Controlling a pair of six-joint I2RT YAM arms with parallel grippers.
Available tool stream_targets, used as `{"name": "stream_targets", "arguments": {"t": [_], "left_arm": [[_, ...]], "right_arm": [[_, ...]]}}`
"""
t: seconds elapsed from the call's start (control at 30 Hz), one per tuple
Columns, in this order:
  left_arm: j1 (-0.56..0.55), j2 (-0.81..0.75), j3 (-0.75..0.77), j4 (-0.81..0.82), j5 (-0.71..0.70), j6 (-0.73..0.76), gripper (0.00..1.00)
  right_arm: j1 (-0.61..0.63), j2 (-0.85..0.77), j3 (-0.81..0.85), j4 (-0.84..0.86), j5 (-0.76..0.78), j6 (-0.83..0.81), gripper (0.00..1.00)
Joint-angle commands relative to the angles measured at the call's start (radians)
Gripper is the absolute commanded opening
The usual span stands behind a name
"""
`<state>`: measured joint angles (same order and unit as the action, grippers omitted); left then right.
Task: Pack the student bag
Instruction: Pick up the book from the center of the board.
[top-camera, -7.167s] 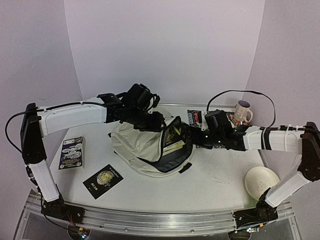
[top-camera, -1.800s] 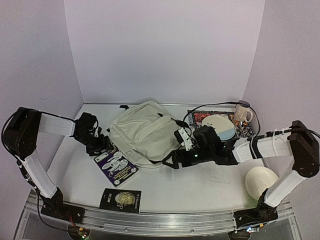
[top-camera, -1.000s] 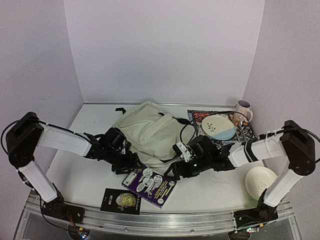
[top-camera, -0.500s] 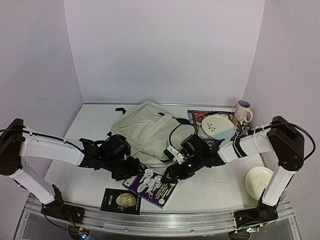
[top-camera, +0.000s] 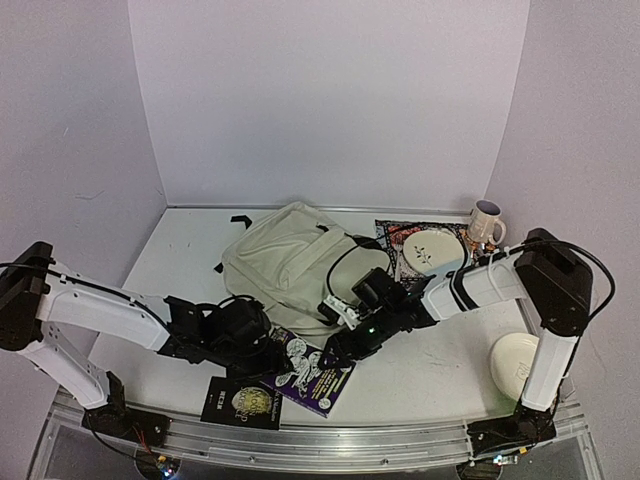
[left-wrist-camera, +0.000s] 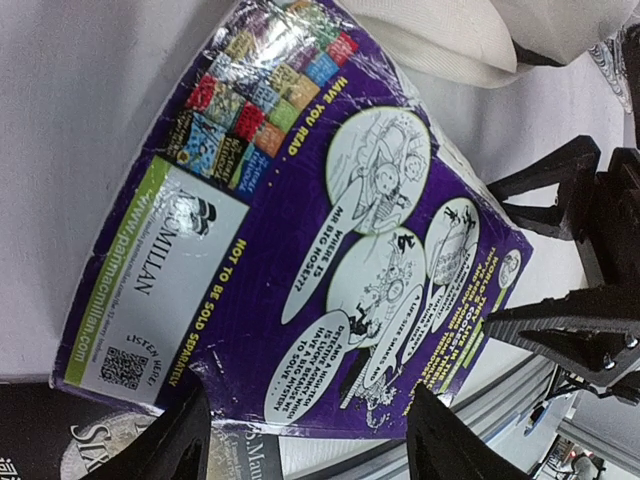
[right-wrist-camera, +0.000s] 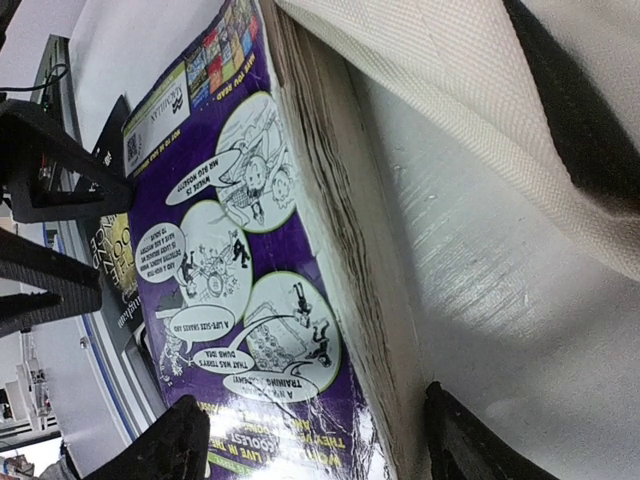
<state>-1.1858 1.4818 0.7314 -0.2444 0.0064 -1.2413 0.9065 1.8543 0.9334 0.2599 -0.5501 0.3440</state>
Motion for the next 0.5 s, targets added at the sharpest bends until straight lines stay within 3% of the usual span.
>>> {"name": "stream_targets", "arguments": {"t": [0.0,0.27,0.47], "left_arm": [[-0.035,-0.016,-0.034,-0.091,0.045,-0.052,0.68],[-0.040,-0.104,-0.091,-0.131,-0.021,-0.116,0.67],[-0.040,0.001,-0.018,-0.048,-0.071,-0.073,0.64]], "right_arm": [[0.002,0.018,0.028,-0.050,-0.047,-0.022,0.73],[0.002,0.022,0.036,-0.067,-0.052,-0.035,0.67],[0.001,0.026,0.047,-0.076,-0.067,-0.039,0.63]]}}
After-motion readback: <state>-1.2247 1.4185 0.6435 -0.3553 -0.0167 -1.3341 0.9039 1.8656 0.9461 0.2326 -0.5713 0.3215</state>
